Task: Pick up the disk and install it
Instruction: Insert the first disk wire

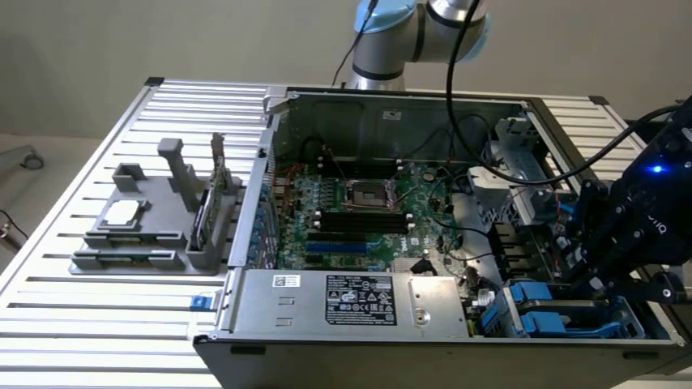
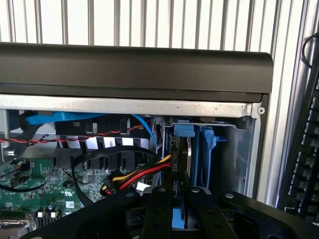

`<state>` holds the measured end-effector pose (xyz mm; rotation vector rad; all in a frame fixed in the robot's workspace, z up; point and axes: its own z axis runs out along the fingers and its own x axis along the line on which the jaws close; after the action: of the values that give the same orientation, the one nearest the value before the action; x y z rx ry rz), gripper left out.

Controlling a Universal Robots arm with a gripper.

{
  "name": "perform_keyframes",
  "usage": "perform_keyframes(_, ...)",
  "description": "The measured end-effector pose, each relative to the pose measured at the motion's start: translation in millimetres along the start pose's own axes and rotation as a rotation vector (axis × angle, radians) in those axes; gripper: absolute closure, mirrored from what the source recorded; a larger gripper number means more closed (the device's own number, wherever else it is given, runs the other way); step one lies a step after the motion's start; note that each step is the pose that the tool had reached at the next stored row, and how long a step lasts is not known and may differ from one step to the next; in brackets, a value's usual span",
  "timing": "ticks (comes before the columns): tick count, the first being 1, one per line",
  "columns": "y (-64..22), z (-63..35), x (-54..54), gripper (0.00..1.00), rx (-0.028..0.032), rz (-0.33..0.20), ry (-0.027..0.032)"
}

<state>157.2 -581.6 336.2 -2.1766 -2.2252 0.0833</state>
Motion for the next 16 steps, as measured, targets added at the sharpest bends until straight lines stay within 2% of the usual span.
perform_keyframes(16, 1.0, 0.0, 0.0, 0.83, 0.0016, 0.037, 0.0037)
